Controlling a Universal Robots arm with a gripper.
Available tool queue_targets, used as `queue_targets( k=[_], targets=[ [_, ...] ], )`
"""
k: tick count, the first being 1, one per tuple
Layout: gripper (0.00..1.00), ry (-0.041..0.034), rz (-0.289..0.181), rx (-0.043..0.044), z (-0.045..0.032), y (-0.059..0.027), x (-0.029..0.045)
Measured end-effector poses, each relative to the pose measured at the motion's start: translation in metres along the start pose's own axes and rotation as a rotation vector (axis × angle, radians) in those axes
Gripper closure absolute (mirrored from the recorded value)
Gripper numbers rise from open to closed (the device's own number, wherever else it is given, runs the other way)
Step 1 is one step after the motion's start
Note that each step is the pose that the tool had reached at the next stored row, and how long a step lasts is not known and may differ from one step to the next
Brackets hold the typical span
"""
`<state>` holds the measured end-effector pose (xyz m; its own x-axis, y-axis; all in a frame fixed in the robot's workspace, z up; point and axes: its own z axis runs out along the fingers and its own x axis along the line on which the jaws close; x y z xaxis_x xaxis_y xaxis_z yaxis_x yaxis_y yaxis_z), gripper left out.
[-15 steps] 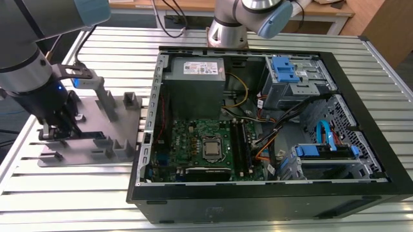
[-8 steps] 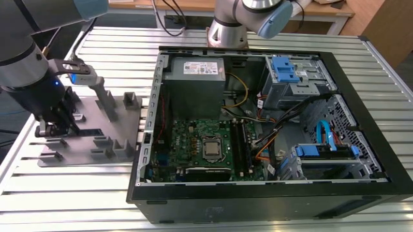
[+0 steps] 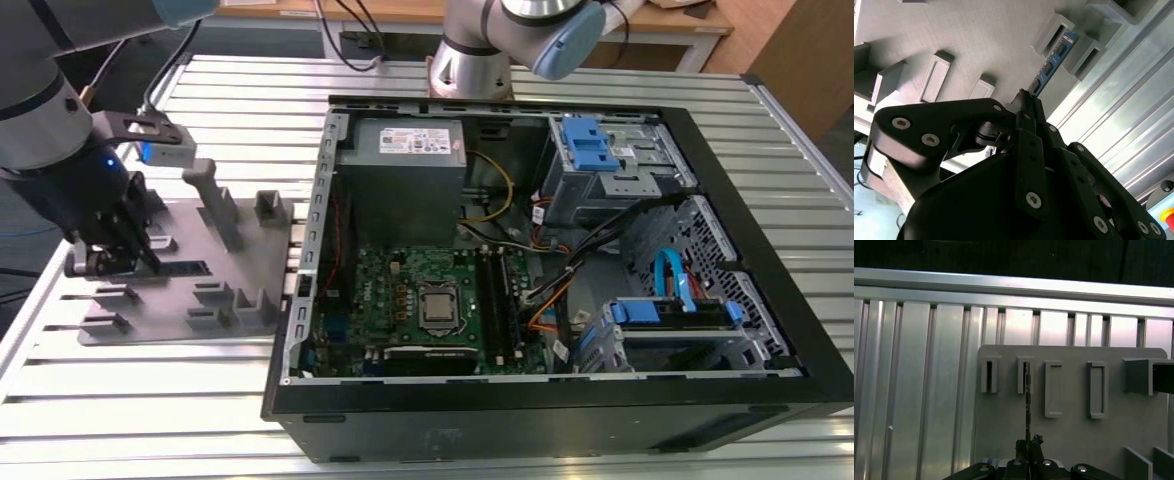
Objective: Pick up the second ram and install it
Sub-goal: 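Pick up the second ram and move it above second insertion slot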
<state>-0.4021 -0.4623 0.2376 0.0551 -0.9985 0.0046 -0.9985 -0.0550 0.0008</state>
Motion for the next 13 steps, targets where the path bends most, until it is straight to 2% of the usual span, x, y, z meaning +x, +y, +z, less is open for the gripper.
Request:
queue_targets(
  k=[5,6,13],
  targets=[
    [0.86,0.0,0.0,0.0,-0.0067,0.0,0.0],
    [0.86,0.0,0.0,0.0,-0.0149,0.0,0.0001],
    [0.86,0.0,0.0,0.0,-0.0263,0.0,0.0001]
  ],
)
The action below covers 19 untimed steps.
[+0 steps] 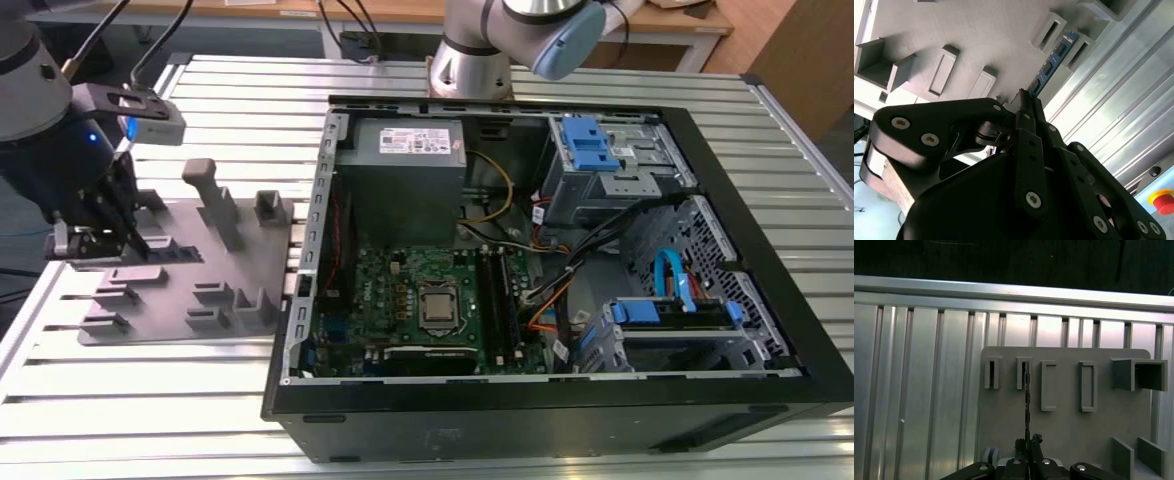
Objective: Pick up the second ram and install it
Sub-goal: 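Pick up the second ram and move it above second insertion slot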
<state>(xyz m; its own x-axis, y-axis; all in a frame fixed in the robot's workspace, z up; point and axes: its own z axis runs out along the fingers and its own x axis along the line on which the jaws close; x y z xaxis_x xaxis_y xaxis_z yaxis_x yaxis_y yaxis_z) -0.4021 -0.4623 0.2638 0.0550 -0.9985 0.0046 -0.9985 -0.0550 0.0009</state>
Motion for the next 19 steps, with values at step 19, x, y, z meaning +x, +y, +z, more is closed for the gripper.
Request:
queue_targets(
  k=[19],
  targets=[
    [0.86,0.0,0.0,0.0001,-0.0269,0.0,0.0001]
  ],
)
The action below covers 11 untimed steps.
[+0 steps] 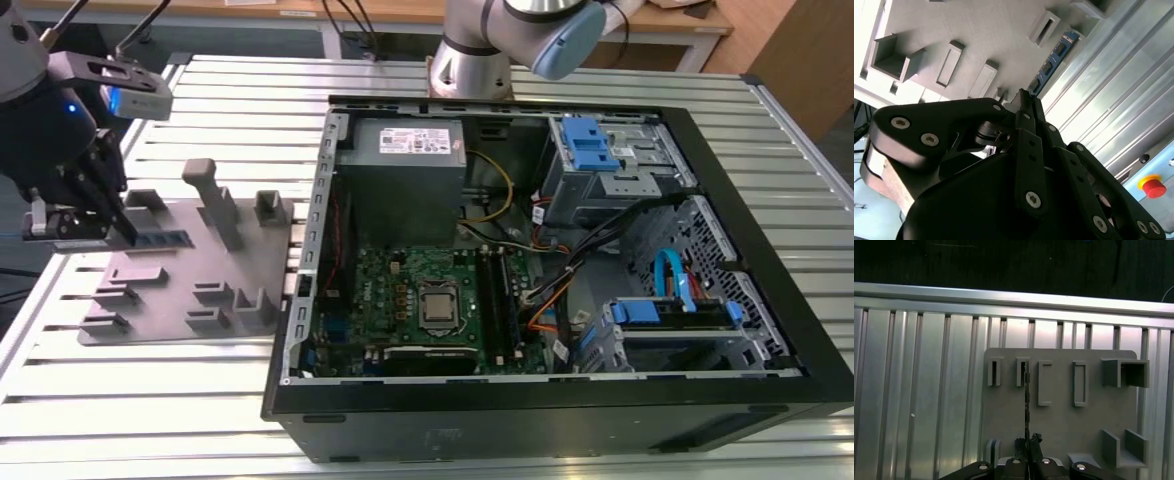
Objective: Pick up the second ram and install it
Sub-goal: 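Pick up the second ram and move it above second insertion slot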
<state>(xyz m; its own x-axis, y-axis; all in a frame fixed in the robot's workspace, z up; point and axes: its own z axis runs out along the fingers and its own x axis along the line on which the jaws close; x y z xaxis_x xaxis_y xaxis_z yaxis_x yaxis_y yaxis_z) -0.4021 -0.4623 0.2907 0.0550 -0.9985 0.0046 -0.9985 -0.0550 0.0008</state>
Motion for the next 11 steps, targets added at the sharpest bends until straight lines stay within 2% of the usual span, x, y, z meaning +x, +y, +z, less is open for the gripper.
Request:
queue_targets(
  k=[11],
  targets=[
    [0.86,0.0,0.0,-0.0001,-0.0152,0.0,0.0001]
  ],
)
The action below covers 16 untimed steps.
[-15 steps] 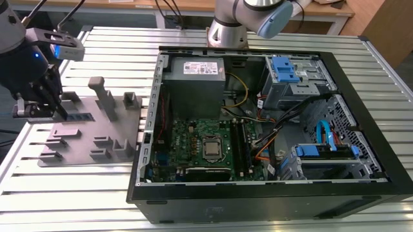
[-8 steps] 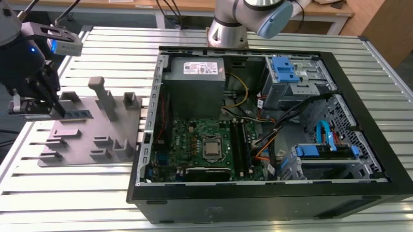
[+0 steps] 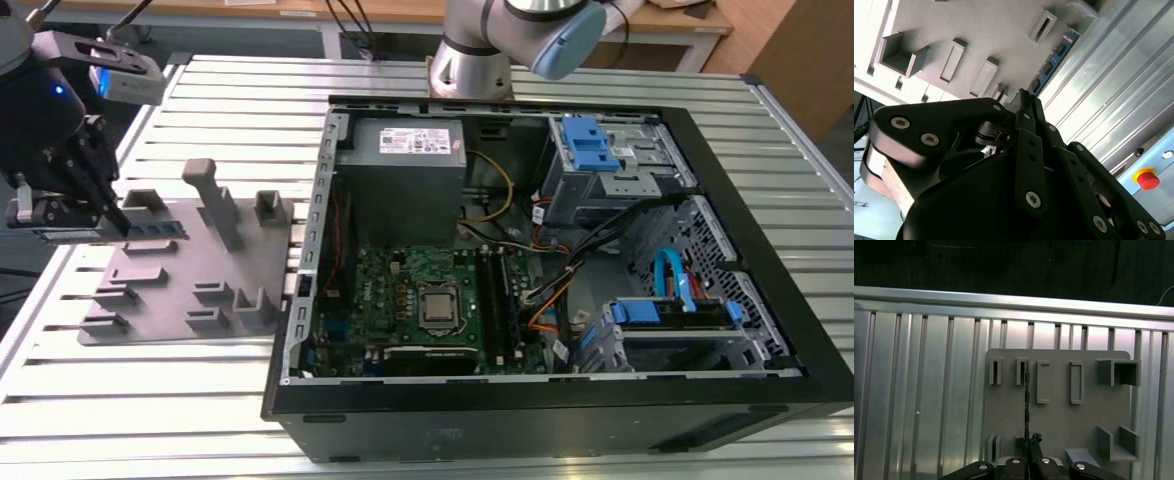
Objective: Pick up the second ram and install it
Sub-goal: 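Pick up the second ram and move it above second insertion slot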
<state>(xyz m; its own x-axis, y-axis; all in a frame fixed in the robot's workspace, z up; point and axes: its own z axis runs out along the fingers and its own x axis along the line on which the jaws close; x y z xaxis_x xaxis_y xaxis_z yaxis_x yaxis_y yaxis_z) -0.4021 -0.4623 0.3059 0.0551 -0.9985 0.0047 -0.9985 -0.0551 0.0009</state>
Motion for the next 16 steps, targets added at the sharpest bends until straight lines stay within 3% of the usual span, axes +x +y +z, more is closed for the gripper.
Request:
queue_targets(
  k=[16],
  targets=[
    [0.86,0.0001,0.0,-0.0001,-0.0211,0.0,0.0001]
  ],
)
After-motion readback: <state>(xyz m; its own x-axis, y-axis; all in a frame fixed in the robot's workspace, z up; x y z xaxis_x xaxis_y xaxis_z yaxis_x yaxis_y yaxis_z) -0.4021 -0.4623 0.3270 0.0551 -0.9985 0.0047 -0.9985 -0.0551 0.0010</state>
